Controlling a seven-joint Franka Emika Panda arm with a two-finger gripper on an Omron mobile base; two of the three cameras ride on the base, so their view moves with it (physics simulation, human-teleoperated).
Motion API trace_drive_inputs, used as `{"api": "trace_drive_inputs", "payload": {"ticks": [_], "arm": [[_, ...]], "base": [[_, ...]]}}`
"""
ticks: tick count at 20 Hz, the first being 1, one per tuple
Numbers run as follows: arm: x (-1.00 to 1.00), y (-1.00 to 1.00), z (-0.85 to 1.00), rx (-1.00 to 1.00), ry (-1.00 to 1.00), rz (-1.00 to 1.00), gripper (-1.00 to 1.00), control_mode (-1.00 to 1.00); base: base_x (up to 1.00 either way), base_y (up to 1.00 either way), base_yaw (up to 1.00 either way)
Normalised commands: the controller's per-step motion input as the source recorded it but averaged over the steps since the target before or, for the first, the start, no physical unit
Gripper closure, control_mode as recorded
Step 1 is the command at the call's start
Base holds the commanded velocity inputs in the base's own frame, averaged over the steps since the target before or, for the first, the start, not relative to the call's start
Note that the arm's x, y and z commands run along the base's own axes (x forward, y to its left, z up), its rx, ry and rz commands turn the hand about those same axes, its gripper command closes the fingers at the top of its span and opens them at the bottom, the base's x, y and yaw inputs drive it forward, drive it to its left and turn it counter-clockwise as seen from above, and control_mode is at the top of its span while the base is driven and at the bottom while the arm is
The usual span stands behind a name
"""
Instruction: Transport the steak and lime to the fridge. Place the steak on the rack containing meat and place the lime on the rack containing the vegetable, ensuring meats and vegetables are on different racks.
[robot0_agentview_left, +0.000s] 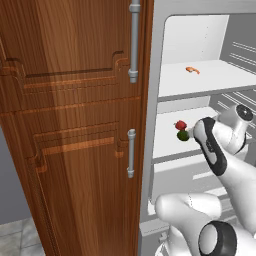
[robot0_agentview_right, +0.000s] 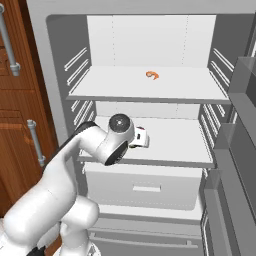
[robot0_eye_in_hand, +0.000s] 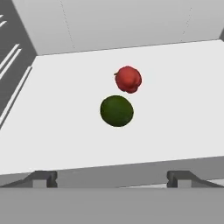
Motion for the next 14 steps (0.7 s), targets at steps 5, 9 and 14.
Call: {"api": "trace_drive_inputs", "payload": {"ticks": [5,9,14], "arm": [[-0.53,0.0,0.42,0.0,-0.04,0.0,-1.0,-1.0],[-0.51,0.0,0.58,0.0,-0.01,0.0,-1.0,-1.0],[-0.58,0.0,0.53,0.0,0.0,0.0,-1.0,-1.0]], "base": [[0.0,0.0,0.0],[0.0,0.0,0.0],[0.0,0.0,0.0]]}}
